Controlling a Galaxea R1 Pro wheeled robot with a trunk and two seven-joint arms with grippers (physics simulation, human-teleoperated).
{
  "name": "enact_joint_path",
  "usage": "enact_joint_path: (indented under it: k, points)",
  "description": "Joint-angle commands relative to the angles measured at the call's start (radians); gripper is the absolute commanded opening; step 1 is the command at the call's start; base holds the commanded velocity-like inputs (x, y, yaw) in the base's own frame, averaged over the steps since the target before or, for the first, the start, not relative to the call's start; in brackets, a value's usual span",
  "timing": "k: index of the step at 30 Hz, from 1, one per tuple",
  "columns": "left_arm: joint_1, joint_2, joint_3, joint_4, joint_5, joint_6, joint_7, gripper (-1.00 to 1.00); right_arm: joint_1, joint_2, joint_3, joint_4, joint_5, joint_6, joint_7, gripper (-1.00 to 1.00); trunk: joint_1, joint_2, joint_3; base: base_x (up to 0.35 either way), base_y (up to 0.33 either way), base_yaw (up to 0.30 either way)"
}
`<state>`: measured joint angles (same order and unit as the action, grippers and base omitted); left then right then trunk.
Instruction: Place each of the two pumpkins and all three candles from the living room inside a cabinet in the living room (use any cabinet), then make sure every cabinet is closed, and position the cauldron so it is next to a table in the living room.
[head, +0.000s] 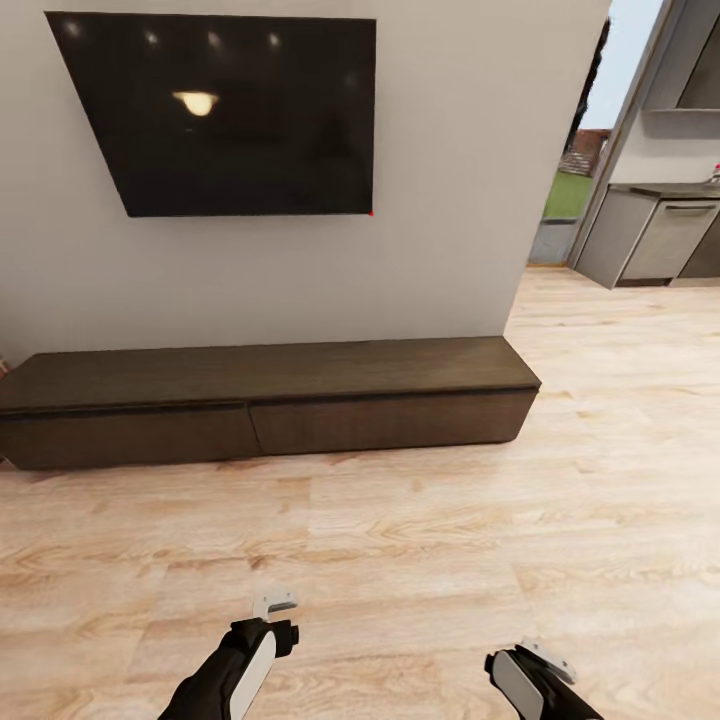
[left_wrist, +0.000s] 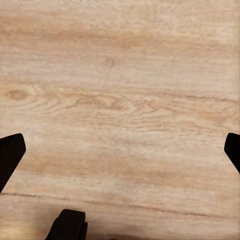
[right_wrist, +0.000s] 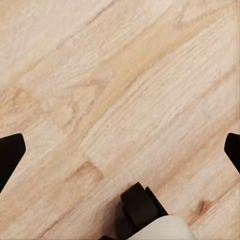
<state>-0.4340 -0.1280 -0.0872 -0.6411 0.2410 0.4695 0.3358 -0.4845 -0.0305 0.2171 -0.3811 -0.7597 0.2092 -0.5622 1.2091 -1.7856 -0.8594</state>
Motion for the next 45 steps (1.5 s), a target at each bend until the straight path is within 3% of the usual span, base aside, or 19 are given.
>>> enact_joint_path:
  k: [1,7,10,13,16,18,22,23,25,26,30,34,40,43,45]
  points:
    - [0.0,0.001,-0.005,-0.002,0.011,0.003,0.009,1.0,0.0,-0.002,0.008,-0.002,-0.004,0.007,-0.006,1.0,0.0,0.0,-0.001,0.017,-0.003,0.0]
    - [0.0,0.001,-0.004,-0.002,0.011,0.003,0.009,1.0,0.0,-0.002,0.01,-0.003,-0.003,0.0,-0.004,1.0,0.0,0.0,0.004,0.164,-0.001,-0.068]
    - [-0.001,0.001,-0.003,-0.002,0.011,0.003,0.009,1.0,0.0,-0.002,0.019,0.002,-0.003,-0.077,-0.004,1.0,0.0,0.0,0.008,0.174,0.0,-0.103]
    - [0.0,0.001,-0.003,-0.002,0.011,0.004,0.009,1.0,0.0,-0.006,0.031,0.007,-0.004,-0.105,-0.005,1.0,0.0,0.0,0.01,0.047,0.0,-0.046]
    - [-0.001,0.003,0.0,-0.002,0.011,0.003,0.009,1.0,0.011,-0.045,0.035,0.02,-0.005,-0.116,-0.001,1.0,0.0,0.0,0.011,0.128,0.075,-0.011]
    - [-0.001,0.005,0.005,-0.002,0.012,0.004,0.009,1.0,0.038,-0.07,0.034,0.02,-0.005,-0.151,0.064,1.0,0.0,0.0,0.011,0.195,0.199,-0.002]
    - [-0.001,0.005,0.031,-0.002,0.013,0.005,0.009,1.0,0.054,-0.113,0.027,0.025,-0.015,-0.181,0.369,1.0,0.0,0.0,0.011,0.119,0.238,0.0]
    - [-0.001,0.005,0.034,-0.002,0.013,0.005,0.009,1.0,0.054,-0.12,0.027,0.025,-0.016,-0.182,0.407,1.0,0.0,0.0,0.011,0.063,0.14,0.0]
    - [0.0,0.005,0.049,-0.001,0.014,0.006,0.005,1.0,0.056,-0.15,0.025,0.028,-0.018,-0.183,0.57,1.0,0.0,0.0,0.011,0.03,0.068,0.0]
    - [0.0,0.005,0.056,-0.002,0.015,0.006,0.004,1.0,0.056,-0.157,0.025,0.029,-0.019,-0.184,0.609,1.0,0.0,0.0,0.011,0.013,0.029,0.0]
    - [0.0,0.001,0.106,-0.002,0.015,0.009,0.004,1.0,0.056,-0.166,0.024,0.03,-0.019,-0.19,0.668,1.0,0.0,0.0,0.011,0.005,0.012,0.0]
    - [-0.001,0.0,0.117,-0.002,0.015,0.013,0.006,1.0,0.056,-0.17,0.016,0.031,-0.02,-0.191,0.68,1.0,0.0,0.0,0.011,0.001,0.001,0.0]
    - [-0.001,-0.012,0.121,-0.011,0.015,0.039,0.006,1.0,0.056,-0.171,-0.059,0.028,-0.022,-0.188,0.685,1.0,0.0,0.0,0.012,0.0,0.0,-0.017]
    - [-0.001,-0.013,0.123,-0.054,0.03,0.117,0.006,1.0,0.056,-0.166,-0.098,0.028,-0.02,-0.192,0.685,1.0,0.0,0.0,0.012,0.0,0.0,-0.007]
    - [0.0,-0.013,0.124,-0.11,0.063,0.194,0.005,1.0,0.056,-0.168,-0.109,0.028,-0.021,-0.193,0.688,1.0,0.0,0.0,0.012,0.0,0.0,-0.002]
